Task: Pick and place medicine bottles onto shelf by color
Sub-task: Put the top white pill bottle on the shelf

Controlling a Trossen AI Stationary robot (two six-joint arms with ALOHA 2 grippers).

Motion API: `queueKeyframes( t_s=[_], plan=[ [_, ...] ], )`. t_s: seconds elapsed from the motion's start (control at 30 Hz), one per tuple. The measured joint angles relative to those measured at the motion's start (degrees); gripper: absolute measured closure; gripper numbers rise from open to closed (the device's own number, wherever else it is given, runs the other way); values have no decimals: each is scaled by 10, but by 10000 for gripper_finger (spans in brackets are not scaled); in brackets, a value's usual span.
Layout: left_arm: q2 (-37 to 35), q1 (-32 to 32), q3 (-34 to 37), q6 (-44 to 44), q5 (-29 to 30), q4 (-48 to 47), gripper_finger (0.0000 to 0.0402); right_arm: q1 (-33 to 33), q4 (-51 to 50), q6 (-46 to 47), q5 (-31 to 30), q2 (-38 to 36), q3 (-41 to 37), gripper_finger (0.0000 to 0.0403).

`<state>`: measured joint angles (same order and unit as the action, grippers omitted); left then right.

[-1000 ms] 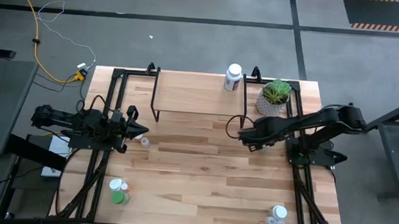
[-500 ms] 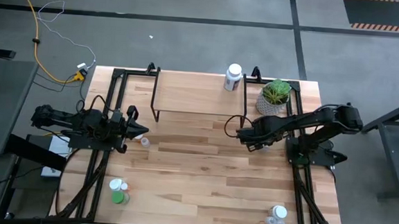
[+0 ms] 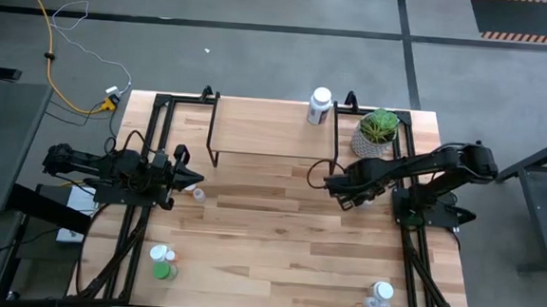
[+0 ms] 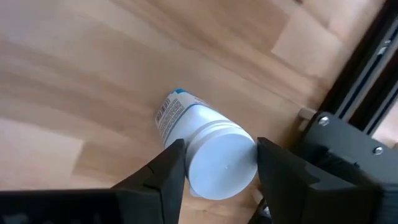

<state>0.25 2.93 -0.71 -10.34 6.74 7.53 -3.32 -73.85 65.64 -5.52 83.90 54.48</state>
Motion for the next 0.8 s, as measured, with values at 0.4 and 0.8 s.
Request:
queueKeyframes(
  t_s=[0.4, 0.8],
  plan=[
    [0, 0, 0, 0, 1, 0, 398, -66, -23, -69, -2, 0, 172, 249],
    [0, 0, 0, 0, 1, 0, 398, -88, 54, -225, -66, 51, 413, 248]
  ],
)
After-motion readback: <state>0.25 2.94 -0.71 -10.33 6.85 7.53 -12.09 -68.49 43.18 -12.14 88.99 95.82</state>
